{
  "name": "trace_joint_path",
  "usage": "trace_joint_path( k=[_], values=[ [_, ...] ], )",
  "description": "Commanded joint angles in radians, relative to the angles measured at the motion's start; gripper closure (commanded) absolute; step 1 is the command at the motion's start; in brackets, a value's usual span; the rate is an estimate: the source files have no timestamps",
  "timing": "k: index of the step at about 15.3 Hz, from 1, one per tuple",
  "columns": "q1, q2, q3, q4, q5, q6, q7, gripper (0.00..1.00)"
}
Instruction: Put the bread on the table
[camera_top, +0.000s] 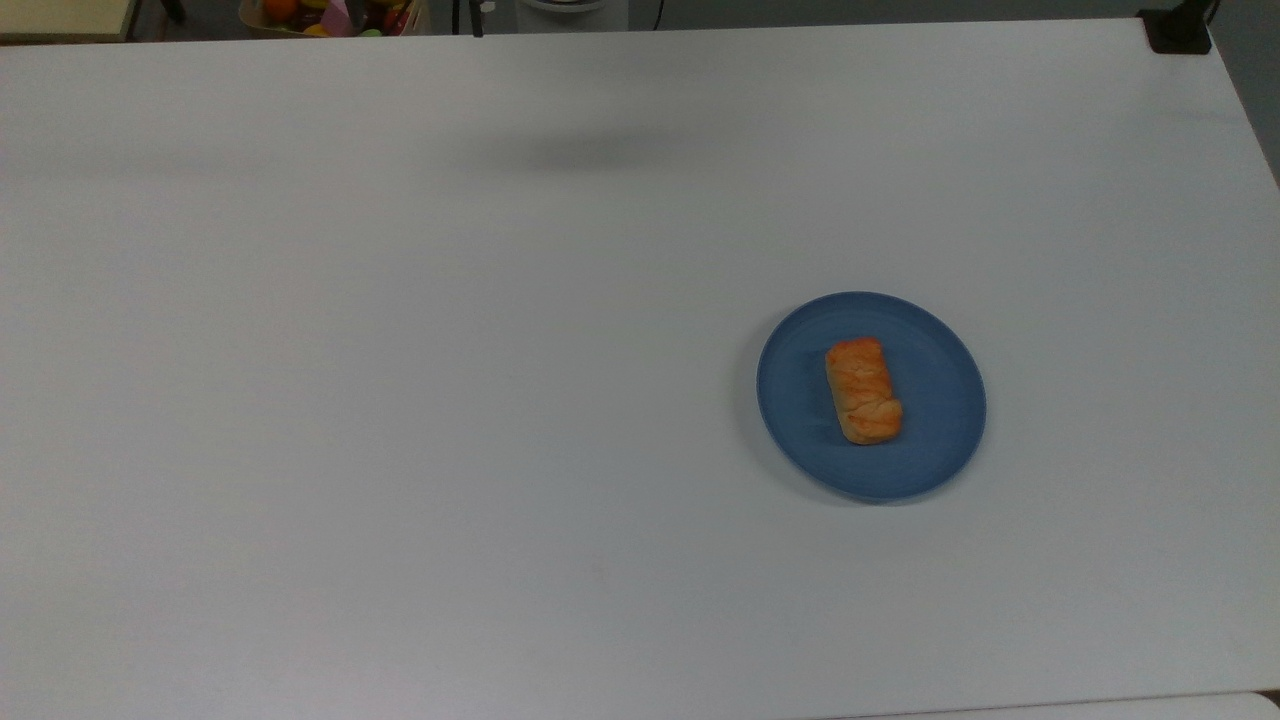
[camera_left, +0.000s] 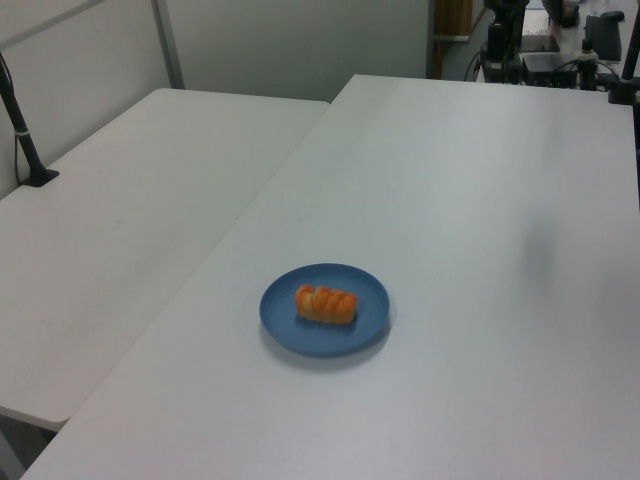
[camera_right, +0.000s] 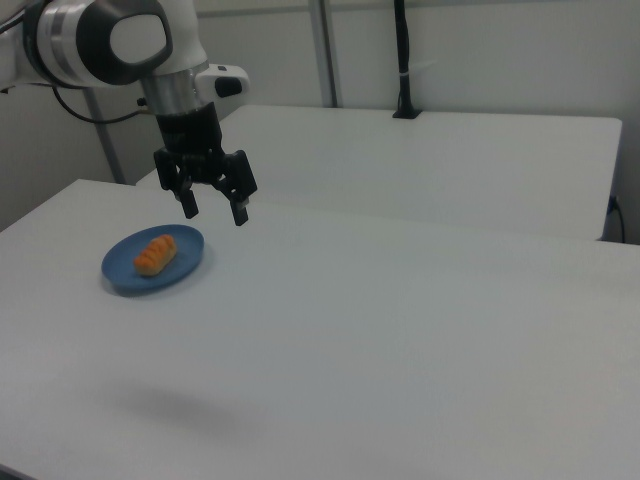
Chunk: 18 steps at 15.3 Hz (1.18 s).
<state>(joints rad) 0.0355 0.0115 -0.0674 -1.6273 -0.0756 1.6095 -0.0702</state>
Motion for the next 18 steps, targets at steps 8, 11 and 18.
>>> trace_joint_path(
  k=[8, 11, 18],
  values=[
    [0.017, -0.011, -0.012, -0.016, 0.019, 0.003, 0.003, 0.00],
    [0.006, -0.011, -0.018, 0.000, 0.023, -0.003, 0.015, 0.00],
    [0.066, 0.042, -0.011, 0.092, 0.028, 0.003, 0.030, 0.00]
  ],
)
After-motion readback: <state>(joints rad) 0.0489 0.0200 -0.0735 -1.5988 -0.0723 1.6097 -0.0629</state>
